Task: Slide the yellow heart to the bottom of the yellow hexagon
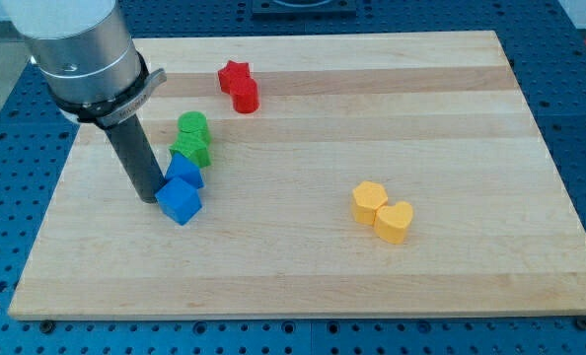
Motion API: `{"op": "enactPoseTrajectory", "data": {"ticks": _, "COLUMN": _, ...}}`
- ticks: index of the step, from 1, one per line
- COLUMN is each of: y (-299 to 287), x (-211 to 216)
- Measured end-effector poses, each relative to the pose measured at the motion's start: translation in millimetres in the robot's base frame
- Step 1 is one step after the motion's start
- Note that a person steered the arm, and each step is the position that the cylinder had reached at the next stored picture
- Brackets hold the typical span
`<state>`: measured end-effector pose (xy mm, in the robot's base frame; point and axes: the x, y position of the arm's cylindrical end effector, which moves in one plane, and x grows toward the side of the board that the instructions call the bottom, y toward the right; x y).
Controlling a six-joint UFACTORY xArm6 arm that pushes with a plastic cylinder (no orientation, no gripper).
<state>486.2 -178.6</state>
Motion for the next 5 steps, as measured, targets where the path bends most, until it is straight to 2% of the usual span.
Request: {"op": "enactPoseTrajectory", "data": {"ticks": 5, "y": -6, "x": 40}}
